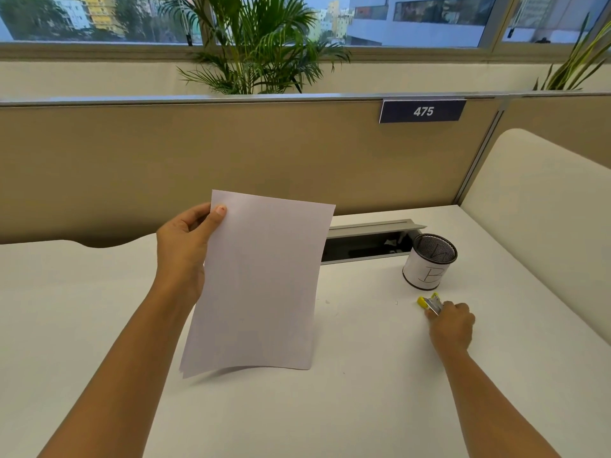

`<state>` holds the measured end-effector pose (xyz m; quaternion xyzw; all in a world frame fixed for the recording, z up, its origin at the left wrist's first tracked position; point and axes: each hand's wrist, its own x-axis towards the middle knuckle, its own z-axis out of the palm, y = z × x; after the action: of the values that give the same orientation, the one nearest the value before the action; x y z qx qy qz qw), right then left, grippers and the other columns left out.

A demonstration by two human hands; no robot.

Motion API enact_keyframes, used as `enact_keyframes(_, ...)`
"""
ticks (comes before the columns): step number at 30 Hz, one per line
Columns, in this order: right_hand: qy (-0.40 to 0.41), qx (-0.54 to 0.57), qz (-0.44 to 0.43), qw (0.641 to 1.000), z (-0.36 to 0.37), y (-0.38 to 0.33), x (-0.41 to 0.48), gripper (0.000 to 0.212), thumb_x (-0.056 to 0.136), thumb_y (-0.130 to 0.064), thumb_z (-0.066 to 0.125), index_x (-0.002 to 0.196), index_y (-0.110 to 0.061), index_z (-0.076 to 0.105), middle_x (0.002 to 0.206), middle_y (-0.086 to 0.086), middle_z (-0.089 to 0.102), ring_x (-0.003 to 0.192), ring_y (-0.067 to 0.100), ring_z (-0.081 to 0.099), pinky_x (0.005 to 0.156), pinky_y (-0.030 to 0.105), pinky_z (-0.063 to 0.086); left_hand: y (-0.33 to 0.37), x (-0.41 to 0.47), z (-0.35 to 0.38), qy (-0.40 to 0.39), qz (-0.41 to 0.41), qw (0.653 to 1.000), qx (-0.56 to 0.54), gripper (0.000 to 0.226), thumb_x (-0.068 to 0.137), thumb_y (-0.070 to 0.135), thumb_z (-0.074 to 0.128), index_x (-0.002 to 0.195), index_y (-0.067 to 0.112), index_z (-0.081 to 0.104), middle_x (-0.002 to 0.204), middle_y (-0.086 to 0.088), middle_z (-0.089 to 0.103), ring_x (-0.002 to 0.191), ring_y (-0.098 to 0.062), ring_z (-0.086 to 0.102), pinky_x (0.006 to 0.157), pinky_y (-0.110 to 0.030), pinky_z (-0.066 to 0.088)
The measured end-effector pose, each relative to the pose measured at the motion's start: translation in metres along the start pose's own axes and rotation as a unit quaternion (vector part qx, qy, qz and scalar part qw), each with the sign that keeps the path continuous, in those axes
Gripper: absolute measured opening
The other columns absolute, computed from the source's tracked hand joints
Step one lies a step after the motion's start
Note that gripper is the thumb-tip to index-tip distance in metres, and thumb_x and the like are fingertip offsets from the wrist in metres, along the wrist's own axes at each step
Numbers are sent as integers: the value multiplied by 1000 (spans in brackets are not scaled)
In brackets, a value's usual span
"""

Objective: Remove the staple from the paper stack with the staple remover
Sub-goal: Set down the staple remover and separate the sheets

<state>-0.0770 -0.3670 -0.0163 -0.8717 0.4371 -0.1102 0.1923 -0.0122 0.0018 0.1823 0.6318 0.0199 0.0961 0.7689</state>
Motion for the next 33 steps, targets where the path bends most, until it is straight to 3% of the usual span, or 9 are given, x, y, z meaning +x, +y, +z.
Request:
enact_keyframes(6,114,108,-10,987,-18,-27,-19,41,79,-14,69,115,1,54,116,28,48,106,44,44,83,49,42,9,-3,-2,-5,-1,1000,-1,12,84,21,65,96,20,67,92,5,70,81,-9,67,60,-17,55)
enact_keyframes(9,161,197,-84,963,-35,-64,-41,34,82,-16,68,112,-5,56,113,23,51,103,39,46,83,46,43,13,-6,-1,-12,0,1000,7,8,86,22,63,93,21,68,93,4,70,85,-12,66,70,-23,56)
enact_keyframes(11,104,291,-169,936,-47,-89,-57,36,84,-22,66,116,-10,55,108,12,52,99,29,49,82,39,48,19,-12,-1,-18,2,1000,13,10,88,23,60,94,20,68,96,1,71,88,-15,66,78,-28,56)
enact_keyframes(14,-89,383,-242,887,-70,-126,-82,52,86,-35,61,131,-18,43,116,-4,47,102,14,50,80,20,44,32,-19,-4,-30,6,999,8,12,90,23,57,91,21,69,96,0,71,88,-16,66,79,-31,56)
enact_keyframes(17,-232,415,-243,846,-88,-152,-101,61,86,-46,55,138,-24,34,127,-8,48,115,10,48,92,25,37,46,-26,-6,-42,17,999,-1,13,91,22,55,87,23,68,93,2,71,85,-14,66,74,-26,57)
enact_keyframes(19,-282,453,-241,811,-100,-160,-111,52,85,-47,55,132,-28,39,123,-10,55,111,6,53,91,25,36,57,-31,-11,-41,25,999,-10,13,91,21,55,87,23,68,92,2,71,84,-13,66,70,-24,57)
enact_keyframes(23,-271,515,-256,772,-124,-168,-122,27,83,-38,62,108,-30,59,108,-7,69,104,7,63,89,26,46,80,-37,-19,-43,37,997,-44,13,91,19,56,93,18,68,91,0,70,78,-11,67,64,-24,56)
enact_keyframes(27,-222,539,-279,763,-155,-173,-131,14,84,-31,62,97,-27,64,100,-3,72,95,15,68,84,31,54,101,-42,-25,-36,63,996,-58,13,89,21,59,98,16,67,97,-4,70,88,-17,66,76,-35,56)
enact_keyframes(33,-177,567,-307,743,-205,-179,-144,7,86,-27,60,92,-28,63,91,-8,71,79,9,70,65,20,58,131,-47,-30,-32,118,990,-77,23,84,11,64,107,9,64,93,1,69,78,-6,68,65,-16,55)
